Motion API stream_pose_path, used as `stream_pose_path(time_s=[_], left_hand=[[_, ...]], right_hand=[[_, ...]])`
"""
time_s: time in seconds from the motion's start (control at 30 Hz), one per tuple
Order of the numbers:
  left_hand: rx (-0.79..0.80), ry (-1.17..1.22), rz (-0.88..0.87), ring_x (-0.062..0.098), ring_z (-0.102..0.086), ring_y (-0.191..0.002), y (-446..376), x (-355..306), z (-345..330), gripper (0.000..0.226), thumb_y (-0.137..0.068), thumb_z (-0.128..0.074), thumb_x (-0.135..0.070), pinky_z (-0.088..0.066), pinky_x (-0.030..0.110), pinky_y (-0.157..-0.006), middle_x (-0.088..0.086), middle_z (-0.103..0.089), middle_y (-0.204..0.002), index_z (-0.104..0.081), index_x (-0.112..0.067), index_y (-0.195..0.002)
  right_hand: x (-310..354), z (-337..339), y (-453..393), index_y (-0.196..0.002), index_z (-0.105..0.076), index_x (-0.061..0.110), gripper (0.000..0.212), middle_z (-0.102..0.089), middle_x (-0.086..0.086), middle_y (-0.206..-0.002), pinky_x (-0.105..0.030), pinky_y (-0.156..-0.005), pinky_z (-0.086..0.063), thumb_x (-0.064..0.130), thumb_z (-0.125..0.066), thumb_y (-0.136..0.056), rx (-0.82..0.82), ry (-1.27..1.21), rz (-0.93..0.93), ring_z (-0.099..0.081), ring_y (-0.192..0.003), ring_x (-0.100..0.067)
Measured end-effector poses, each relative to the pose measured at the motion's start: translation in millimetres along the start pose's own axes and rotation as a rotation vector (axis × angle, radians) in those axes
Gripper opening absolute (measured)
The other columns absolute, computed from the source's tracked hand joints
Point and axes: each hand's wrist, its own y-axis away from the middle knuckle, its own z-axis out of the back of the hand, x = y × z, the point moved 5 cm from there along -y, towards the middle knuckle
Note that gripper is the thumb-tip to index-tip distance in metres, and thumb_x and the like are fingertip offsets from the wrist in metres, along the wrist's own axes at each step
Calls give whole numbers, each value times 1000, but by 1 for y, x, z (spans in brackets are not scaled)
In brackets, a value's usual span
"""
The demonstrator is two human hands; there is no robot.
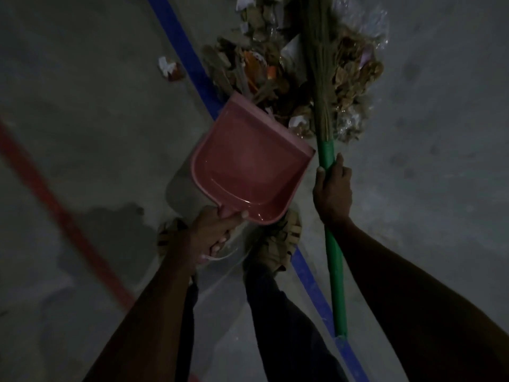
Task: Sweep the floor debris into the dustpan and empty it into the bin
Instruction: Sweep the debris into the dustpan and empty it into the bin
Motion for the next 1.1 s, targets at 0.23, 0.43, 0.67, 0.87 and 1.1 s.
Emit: stream_pose_path(time_s=[0.23, 0.43, 0.67, 0.87, 1.1], left_hand=[[-32, -138, 116, 15, -37, -30, -35, 47, 55, 52, -81, -79, -52, -27, 16, -38, 5, -44, -47, -55, -9, -68], [27, -8, 114, 12, -31, -32, -55, 79, 108, 63, -71, -82, -62, -25, 18, -44, 6, -36, -47, -50, -9, -66], [37, -69, 146, 13, -29, -29, -88, 66, 119, 55, -78, -68, -60, -25, 14, -38, 2, -34, -44, -47, -10, -66], [17, -209, 142, 10, -30, -31, -114, 46, 126, 50, -90, -66, -55, -25, 15, -37, -4, -38, -42, -48, -13, -70], [89, -341, 71, 13, -31, -33, -134, 14, 137, 70, -58, -73, -79, -25, 15, -42, 0, -38, -47, -50, -13, -69]], right_hand=[[-4, -35, -10, -129, -30, 18, 38, -51, -2, -96, -37, -59, -40, 29, -49, -99, 73, -36, -130, -57, -72, -30], [9, -62, -5, -151, -17, 20, 63, -45, -10, -138, -39, -56, -46, 15, -48, -96, -8, 42, -81, -57, -72, -30], [8, -81, -11, -154, -6, 33, 82, -38, -9, -143, -46, -64, -56, 8, -53, -91, -57, 55, -157, -61, -81, -30], [2, -83, -22, -154, -7, 37, 89, -43, -11, -134, -48, -72, -52, 6, -57, -86, -104, 165, -202, -57, -91, -39], [-2, -106, 11, -150, -6, 44, 89, -44, -9, -129, -58, -78, -49, 10, -57, -85, 102, 222, -54, -52, -97, -39]])
